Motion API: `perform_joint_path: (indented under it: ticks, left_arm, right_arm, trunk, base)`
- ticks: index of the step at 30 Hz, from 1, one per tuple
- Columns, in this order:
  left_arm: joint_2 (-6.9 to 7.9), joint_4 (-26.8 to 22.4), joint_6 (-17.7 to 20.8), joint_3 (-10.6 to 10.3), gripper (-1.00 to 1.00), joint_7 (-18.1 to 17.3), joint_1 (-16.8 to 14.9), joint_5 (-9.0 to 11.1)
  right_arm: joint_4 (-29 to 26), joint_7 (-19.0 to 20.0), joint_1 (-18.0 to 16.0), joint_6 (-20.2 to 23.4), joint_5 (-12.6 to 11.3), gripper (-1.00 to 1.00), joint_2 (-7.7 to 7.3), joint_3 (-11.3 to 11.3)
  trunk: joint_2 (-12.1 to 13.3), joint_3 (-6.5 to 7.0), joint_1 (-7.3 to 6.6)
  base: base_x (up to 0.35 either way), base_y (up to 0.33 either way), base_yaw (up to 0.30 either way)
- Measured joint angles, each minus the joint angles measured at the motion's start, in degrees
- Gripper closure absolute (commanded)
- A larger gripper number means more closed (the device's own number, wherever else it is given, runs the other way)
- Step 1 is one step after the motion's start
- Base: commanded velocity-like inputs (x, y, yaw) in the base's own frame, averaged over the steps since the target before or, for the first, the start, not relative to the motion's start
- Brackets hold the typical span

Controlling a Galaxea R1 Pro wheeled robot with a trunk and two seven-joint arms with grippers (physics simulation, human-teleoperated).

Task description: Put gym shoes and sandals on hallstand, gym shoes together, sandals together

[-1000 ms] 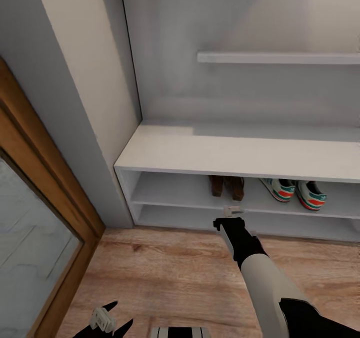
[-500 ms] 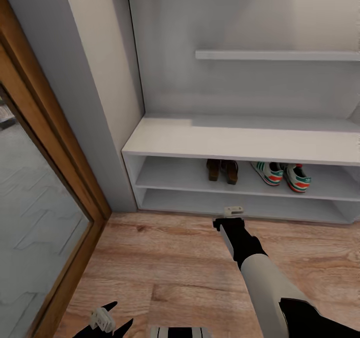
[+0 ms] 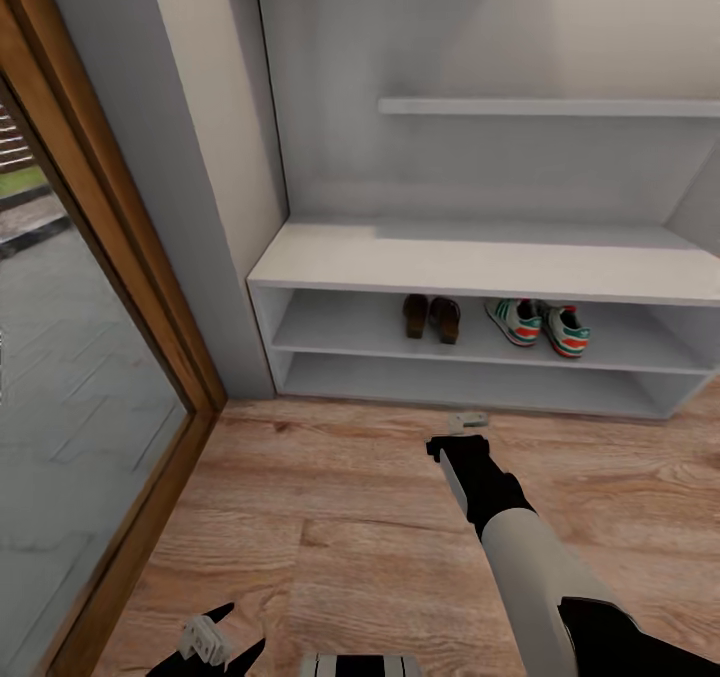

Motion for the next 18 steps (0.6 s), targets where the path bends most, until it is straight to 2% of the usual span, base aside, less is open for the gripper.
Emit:
perform_joint_path:
  ticks: [6, 18]
  left_arm:
    - [0.00, 0.01, 0.03, 0.00, -1.00, 0.09, 0.00, 0.00]
    - [0.00, -0.02, 0.11, 0.13, -1.00, 0.15, 0.00, -0.01]
  right_arm:
    - [0.15, 0.00, 0.07, -0.09, 0.05, -1.00, 0.00, -0.01]
    - [0.37, -0.01, 0.07, -1.08, -0.13, -1.00, 0.00, 0.04]
  trunk:
    - [0.00, 0.00, -0.01]
    - [0.00, 0.00, -0.03]
  base:
    - [-0.251, -0.185, 0.000]
    - [-0.030, -0.037, 0.000]
